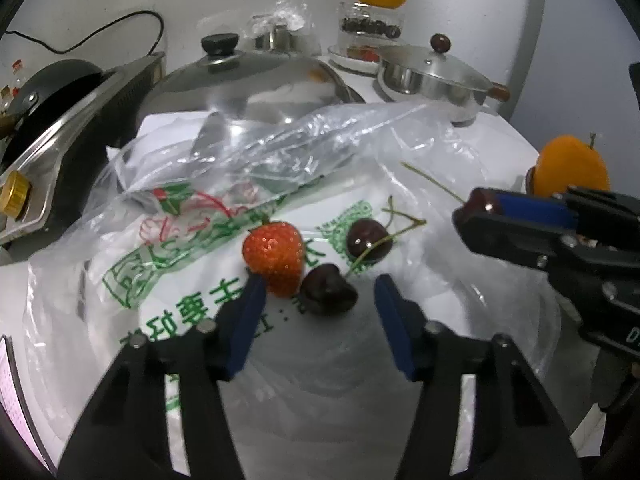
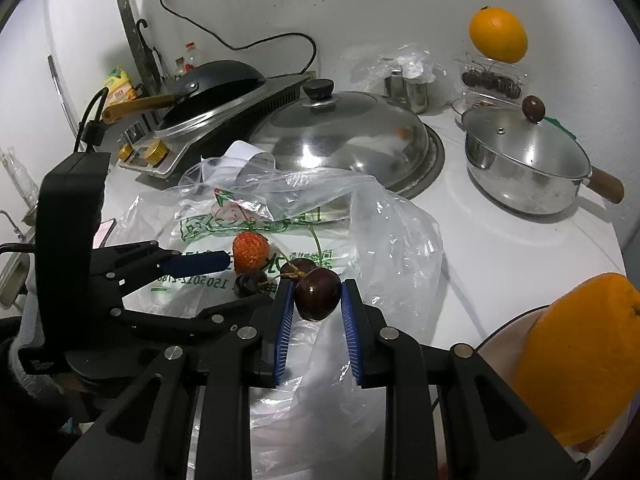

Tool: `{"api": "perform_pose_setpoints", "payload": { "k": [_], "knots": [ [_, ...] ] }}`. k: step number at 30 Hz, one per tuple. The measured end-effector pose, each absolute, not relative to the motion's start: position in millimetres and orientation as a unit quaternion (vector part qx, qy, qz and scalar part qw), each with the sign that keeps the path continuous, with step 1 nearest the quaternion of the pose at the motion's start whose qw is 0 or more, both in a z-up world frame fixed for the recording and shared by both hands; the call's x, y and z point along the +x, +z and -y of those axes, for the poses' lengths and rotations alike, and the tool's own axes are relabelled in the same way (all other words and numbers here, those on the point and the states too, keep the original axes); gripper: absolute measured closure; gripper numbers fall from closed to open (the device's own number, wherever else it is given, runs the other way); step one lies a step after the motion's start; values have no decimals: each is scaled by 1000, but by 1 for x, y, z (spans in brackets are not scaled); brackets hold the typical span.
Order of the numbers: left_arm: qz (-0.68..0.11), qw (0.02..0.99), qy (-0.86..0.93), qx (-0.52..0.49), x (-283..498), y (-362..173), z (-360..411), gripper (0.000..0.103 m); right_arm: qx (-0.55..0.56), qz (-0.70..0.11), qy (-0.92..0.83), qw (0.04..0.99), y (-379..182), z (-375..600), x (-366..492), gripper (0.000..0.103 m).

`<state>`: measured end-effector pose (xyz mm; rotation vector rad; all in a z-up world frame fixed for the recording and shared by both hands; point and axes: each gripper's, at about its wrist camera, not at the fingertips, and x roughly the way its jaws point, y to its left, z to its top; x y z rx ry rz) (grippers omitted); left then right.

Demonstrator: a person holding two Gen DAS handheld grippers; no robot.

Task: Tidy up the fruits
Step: 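Close the right gripper on a cherry while the left gripper grasps another cherry, then lift the cherries out of the bag with both grippers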

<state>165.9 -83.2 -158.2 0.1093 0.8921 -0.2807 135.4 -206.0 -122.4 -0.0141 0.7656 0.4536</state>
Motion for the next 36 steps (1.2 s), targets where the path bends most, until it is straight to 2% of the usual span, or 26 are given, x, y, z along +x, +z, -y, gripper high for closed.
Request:
{"api": "perform_pose_setpoints", "payload": {
  "k": [9, 10, 12, 25, 29, 36],
  "knots": [
    [-427, 893, -131, 55, 167, -156, 82, 62, -7, -368, 221, 903, -122, 206, 133, 77],
    [-427, 893, -133, 55, 166, -155, 82, 68, -7, -368, 220, 903, -122, 206, 133, 77],
    [-427, 892, -135, 54, 163, -154, 83, 70, -8, -368, 219, 904, -122, 206, 132, 77],
    [-431, 889, -147, 53, 165, -160, 90, 69, -8, -369, 216, 904, -123, 207, 132, 77],
    [-428, 889, -149, 64, 164, -161, 94, 73, -9, -364, 216, 906, -121, 208, 130, 77],
    [-423, 891, -156, 60, 158, -157, 92, 73, -10, -360, 211, 909, -117, 209, 125, 77]
  ]
}}
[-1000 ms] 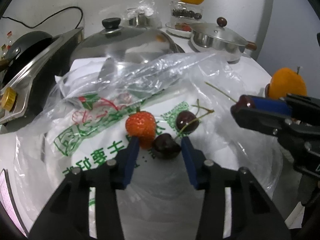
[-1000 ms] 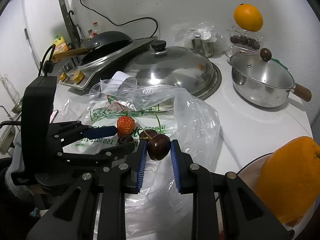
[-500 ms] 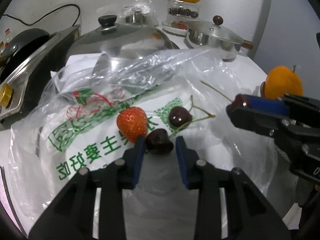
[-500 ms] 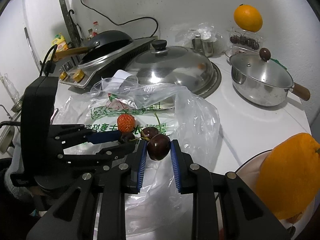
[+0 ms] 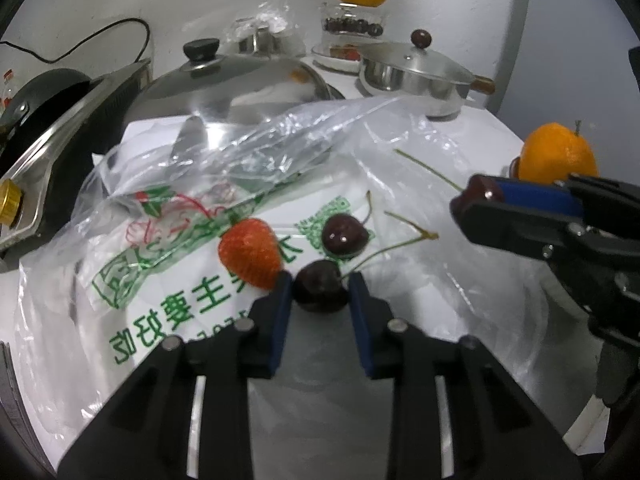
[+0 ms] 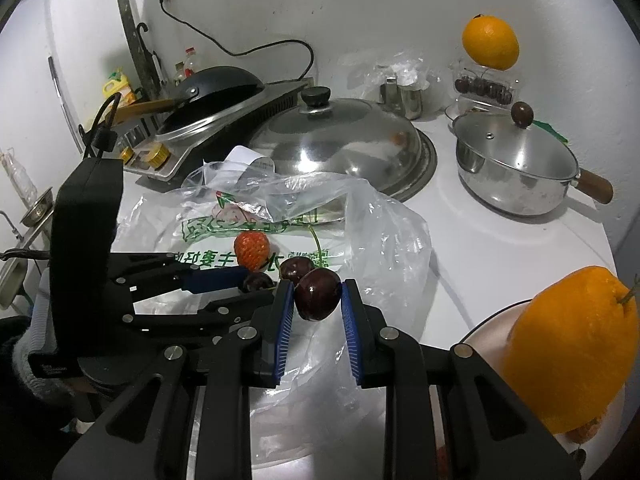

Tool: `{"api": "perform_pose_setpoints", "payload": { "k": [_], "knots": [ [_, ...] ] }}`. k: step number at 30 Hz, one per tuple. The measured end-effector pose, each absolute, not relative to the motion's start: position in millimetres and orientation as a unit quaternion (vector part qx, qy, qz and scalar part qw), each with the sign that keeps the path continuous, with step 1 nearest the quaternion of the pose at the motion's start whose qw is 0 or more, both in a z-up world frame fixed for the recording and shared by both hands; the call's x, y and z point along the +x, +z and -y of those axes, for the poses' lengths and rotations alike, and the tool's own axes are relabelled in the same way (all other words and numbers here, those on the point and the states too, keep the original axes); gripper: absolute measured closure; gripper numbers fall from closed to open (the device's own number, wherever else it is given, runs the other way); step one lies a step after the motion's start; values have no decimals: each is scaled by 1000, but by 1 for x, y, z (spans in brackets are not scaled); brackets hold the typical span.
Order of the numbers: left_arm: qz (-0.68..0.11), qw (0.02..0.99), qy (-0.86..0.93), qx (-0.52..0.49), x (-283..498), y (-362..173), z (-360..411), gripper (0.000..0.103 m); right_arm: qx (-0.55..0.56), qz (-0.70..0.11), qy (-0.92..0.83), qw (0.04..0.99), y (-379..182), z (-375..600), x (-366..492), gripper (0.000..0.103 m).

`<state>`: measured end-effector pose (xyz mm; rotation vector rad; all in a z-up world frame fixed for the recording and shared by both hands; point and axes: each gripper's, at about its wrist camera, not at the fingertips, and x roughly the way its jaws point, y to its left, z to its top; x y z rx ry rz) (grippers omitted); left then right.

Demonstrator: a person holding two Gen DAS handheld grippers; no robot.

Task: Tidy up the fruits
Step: 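Lift the cherries out of the bag with both grippers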

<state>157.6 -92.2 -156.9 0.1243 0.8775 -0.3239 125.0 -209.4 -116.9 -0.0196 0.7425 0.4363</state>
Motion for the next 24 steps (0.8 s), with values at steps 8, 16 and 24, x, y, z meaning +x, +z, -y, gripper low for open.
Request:
{"api": "perform_pose_setpoints", "payload": {
  "k": [8, 16, 24],
  "knots": [
    [-410, 896, -160, 57, 146, -144, 89, 73, -13, -351, 208, 913, -108, 209, 114, 77],
    [-395, 902, -165, 59, 130, -129, 91, 73, -13, -340, 202, 919, -98, 215, 95, 77],
    [-381, 906, -174, 61, 114, -114, 103, 73, -10, -330, 189, 925, -89, 228, 74, 77]
  ]
}}
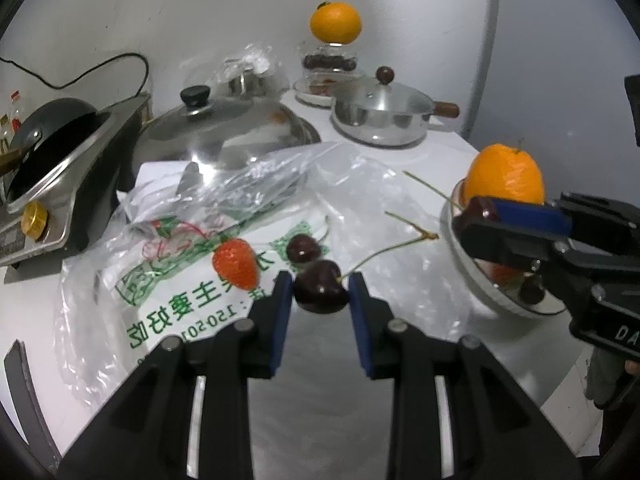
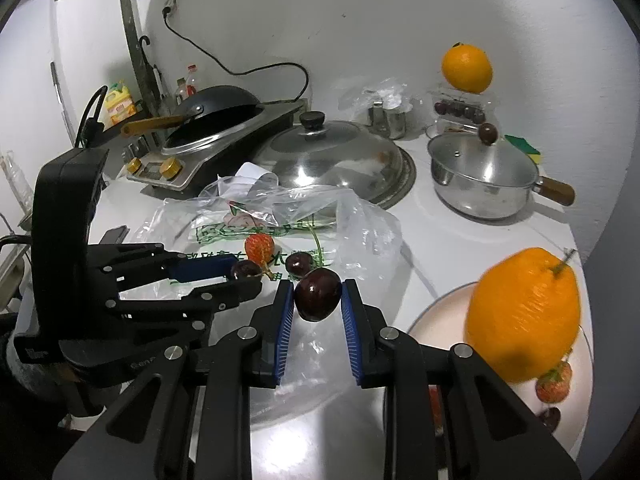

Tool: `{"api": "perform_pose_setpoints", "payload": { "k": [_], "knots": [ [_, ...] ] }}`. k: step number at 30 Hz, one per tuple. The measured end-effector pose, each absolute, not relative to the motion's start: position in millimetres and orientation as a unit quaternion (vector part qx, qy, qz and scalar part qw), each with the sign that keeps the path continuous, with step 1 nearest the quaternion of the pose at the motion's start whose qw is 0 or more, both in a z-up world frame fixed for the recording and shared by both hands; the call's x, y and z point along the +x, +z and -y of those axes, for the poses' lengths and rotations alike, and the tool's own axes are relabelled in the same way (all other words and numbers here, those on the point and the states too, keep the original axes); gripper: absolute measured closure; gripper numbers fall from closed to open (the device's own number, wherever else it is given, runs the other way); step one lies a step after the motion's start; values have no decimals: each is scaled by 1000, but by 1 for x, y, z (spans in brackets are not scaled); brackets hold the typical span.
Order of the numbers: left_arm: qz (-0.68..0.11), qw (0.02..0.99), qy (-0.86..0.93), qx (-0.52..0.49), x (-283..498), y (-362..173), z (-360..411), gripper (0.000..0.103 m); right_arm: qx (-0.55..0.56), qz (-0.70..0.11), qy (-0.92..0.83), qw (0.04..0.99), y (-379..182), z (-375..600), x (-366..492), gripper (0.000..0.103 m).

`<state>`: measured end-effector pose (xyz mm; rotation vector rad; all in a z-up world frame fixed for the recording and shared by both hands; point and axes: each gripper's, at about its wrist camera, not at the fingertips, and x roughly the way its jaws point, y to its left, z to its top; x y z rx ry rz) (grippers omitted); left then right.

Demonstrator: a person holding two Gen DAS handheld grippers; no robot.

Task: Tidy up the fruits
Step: 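Lift the cherries out of the bag with both grippers, then carry the cherries over the white plate with both grippers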

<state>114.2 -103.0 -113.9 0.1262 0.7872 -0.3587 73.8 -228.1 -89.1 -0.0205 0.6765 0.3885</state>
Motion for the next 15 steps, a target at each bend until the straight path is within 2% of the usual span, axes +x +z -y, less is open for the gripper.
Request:
{"api": "perform_pose_setpoints", "payload": {
  "k": [15],
  "knots": [
    [-368, 904, -204, 74, 87, -99, 148, 73, 5, -326, 152, 933, -91, 278, 37, 77]
  ]
}}
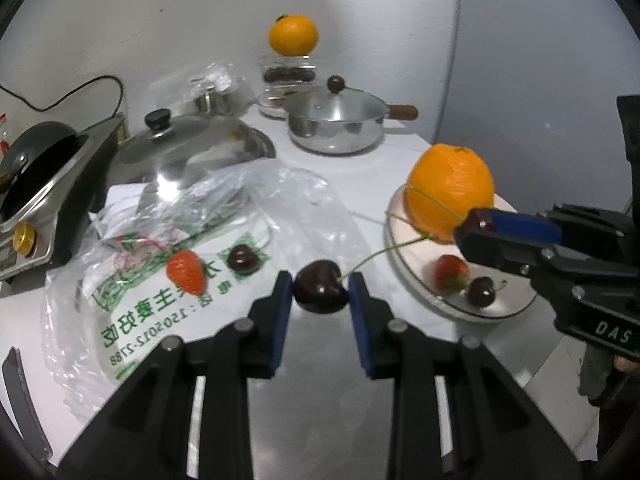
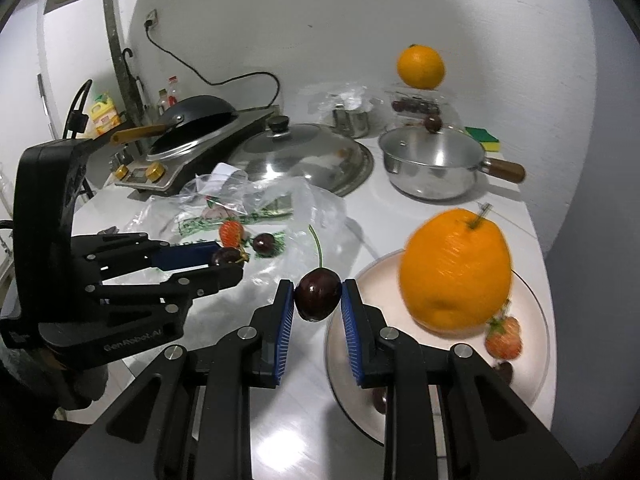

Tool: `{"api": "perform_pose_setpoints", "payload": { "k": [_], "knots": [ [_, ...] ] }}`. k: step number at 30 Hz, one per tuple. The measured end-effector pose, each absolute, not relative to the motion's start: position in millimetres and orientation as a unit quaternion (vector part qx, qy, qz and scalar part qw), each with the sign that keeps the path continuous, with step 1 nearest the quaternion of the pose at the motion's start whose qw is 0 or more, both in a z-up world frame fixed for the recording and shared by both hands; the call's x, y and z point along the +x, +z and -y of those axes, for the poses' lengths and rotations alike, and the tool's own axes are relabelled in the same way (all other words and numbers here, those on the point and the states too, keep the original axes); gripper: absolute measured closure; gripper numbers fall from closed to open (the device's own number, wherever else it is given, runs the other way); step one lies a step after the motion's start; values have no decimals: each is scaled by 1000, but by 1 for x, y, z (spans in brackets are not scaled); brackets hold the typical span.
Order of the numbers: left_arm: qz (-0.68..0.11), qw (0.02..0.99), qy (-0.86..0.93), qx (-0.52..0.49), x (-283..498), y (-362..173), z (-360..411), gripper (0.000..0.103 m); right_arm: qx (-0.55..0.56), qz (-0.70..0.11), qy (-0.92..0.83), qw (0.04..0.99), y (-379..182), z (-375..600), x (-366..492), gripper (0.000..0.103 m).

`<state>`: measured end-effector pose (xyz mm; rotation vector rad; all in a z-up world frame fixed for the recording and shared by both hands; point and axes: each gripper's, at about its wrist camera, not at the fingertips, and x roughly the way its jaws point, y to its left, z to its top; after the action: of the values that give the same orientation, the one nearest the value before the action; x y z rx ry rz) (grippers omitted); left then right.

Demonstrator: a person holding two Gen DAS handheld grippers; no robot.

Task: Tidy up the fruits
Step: 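Carry the cherries over the white plate with both grippers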

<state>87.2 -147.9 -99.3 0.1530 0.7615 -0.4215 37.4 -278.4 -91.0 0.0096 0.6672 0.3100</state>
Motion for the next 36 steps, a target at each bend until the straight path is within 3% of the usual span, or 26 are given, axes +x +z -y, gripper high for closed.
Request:
{"api": "perform_pose_setpoints", "payload": {
  "k": [36],
  "knots": [
    [-377, 885, -248, 116, 64, -110, 242, 73, 43, -340, 118, 932, -119, 364, -2, 77]
  ]
}}
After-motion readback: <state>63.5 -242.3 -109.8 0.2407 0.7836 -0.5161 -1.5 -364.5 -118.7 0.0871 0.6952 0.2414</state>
